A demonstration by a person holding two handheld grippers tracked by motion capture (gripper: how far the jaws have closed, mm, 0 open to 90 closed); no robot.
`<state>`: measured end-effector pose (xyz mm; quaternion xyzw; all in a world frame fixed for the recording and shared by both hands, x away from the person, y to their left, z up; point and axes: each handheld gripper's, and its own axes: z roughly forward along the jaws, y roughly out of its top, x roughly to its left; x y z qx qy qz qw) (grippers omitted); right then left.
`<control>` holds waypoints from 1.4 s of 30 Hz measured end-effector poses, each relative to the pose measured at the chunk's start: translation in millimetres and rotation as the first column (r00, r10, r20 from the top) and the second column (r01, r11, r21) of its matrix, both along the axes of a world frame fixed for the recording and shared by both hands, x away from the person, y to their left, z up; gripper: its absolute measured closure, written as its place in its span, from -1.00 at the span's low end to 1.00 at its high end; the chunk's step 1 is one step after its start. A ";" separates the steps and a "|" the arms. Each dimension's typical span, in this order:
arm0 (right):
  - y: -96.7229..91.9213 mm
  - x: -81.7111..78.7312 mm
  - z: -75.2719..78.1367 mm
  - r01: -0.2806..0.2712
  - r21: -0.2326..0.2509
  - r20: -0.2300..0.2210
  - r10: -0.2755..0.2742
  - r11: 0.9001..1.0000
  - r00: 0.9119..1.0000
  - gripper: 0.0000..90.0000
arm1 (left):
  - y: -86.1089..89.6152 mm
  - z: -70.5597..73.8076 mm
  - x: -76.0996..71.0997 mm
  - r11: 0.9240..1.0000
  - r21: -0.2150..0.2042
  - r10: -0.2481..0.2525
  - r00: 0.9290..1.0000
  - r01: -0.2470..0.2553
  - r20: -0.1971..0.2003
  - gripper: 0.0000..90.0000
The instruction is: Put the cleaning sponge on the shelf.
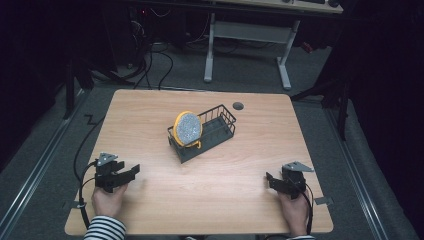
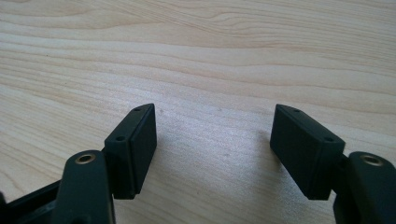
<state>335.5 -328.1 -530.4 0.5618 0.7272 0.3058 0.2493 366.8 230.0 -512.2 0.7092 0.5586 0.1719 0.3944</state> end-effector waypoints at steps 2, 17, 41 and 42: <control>0.0 0.0 0.0 0.000 0.000 0.000 0.000 1.000 1.000 -0.30 | -1.2 -2.7 0.9 1.000 0.010 0.004 1.000 -0.004 0.000 -0.22; 0.1 -0.1 0.0 0.001 0.001 -0.001 -0.001 1.000 1.000 -0.30 | -8.5 -12.4 7.0 0.998 0.059 0.009 1.000 -0.009 0.000 -0.22; 0.0 0.0 0.0 -0.001 0.000 0.000 0.001 1.000 1.000 -0.30 | -18.2 -24.3 10.0 0.983 0.181 0.003 1.000 -0.009 0.029 -0.23; 0.0 0.0 0.0 -0.001 0.000 0.000 0.001 1.000 1.000 -0.30 | -18.7 -24.4 10.0 0.982 0.186 0.003 1.000 -0.008 0.030 -0.23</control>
